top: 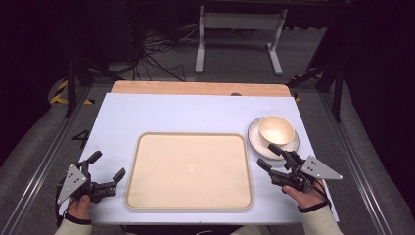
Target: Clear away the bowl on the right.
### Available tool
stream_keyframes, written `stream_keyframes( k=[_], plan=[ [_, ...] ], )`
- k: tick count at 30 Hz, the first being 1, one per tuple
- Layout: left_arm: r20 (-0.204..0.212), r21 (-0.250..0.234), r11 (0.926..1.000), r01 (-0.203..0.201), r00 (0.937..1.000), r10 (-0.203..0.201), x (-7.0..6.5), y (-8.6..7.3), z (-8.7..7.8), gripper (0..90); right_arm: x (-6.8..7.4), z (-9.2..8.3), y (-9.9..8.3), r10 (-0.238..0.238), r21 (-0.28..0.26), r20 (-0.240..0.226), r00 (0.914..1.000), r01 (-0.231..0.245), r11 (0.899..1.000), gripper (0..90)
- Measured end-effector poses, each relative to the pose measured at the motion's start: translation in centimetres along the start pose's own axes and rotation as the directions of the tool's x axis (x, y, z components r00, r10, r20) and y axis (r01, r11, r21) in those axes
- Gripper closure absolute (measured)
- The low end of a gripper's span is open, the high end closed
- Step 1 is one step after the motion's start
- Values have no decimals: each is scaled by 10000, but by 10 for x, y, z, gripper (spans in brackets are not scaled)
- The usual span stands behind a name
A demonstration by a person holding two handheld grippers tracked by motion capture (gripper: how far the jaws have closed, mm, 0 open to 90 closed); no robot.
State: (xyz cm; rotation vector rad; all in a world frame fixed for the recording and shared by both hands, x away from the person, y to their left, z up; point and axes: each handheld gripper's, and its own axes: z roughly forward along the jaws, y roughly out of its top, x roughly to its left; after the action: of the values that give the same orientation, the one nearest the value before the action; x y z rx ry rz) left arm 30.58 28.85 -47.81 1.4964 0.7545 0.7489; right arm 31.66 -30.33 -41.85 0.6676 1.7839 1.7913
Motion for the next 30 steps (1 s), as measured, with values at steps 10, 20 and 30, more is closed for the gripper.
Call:
stream_keyframes(
  k=[10, 20, 30],
  plan=[
    [6, 26, 10000, 48, 10000, -48, 0, 0, 0, 2, -4, 6, 25, -455, -41, 147, 9989, 456, 9990, 390],
    [8, 41, 10000, 22, 10000, -22, 0, 0, 0, 2, -8, 8, 35, -476, -227, 89, 9988, 478, 9986, 552],
    [15, 27, 10000, 52, 10000, -52, 0, 0, 0, 2, -29, 6, 43, -895, -203, 1441, 9855, 933, 9954, 542]
  ],
)
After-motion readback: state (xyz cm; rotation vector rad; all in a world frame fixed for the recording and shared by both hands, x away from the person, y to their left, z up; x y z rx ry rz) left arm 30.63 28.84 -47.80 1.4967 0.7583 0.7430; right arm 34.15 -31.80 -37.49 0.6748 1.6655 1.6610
